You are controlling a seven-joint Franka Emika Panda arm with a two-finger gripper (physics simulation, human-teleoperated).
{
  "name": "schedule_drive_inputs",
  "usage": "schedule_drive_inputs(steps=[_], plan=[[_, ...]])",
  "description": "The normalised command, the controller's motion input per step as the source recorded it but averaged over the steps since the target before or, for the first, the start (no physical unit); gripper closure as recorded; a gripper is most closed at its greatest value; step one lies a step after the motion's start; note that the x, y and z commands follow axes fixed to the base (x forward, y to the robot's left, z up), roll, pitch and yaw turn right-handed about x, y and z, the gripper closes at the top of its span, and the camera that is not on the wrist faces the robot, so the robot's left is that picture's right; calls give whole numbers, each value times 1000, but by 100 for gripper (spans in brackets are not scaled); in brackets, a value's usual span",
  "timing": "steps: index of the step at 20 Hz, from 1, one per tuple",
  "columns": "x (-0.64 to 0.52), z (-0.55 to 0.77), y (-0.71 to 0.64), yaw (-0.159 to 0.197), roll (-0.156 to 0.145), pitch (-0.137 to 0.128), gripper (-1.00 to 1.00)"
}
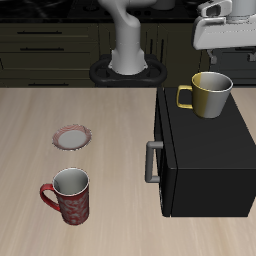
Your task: Place the white and yellow mug on the plate
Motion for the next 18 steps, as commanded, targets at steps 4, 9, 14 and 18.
schedule_drive_inputs(steps=[4,9,14,18], plan=[[115,-70,23,22,-2,6,-100],[210,-112,10,20,-19,12,-100],[36,-91,43,12,5,12,-100],[34,-166,4,43,-3,22,-100]])
